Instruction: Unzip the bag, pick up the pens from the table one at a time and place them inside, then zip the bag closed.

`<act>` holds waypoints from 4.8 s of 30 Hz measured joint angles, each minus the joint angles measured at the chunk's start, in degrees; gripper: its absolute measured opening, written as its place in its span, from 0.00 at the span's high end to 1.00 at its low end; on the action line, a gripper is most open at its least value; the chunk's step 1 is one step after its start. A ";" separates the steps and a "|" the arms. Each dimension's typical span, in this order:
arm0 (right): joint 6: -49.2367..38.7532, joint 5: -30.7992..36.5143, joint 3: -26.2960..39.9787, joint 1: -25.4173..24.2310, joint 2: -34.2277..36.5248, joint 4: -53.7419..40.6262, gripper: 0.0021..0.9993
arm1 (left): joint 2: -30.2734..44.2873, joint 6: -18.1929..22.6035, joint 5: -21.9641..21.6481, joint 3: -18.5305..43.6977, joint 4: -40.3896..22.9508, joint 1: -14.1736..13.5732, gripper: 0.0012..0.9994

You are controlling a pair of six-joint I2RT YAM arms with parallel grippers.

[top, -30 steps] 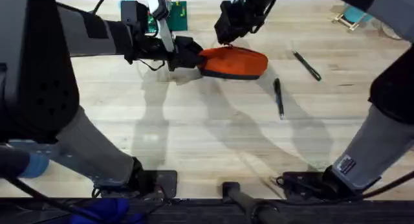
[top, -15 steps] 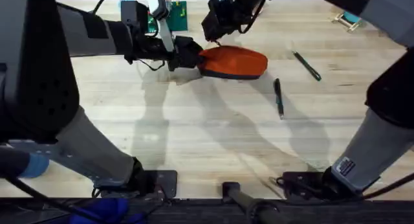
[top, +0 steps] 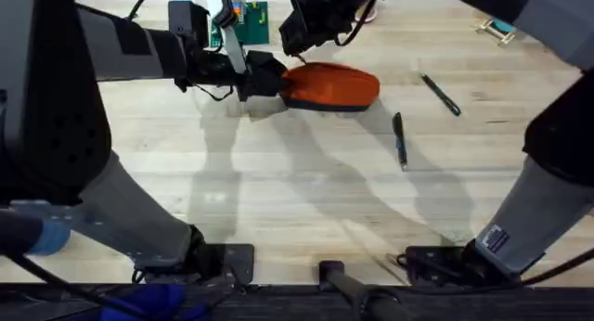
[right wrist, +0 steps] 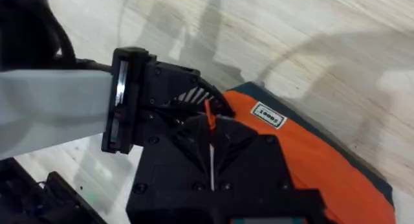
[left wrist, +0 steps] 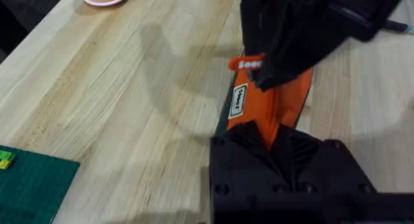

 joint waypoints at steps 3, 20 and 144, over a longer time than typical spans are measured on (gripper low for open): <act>0.00 0.04 0.00 0.34 0.00 0.06 0.97 | 0.00 0.00 0.00 0.00 -0.02 0.00 0.96; 0.00 0.41 0.00 3.03 0.00 0.52 0.97 | 0.00 0.00 0.02 0.00 -0.06 0.00 0.96; -6.07 6.54 0.79 -7.66 -17.20 -18.77 0.00 | -35.60 -18.08 -29.18 0.00 -33.07 4.66 0.01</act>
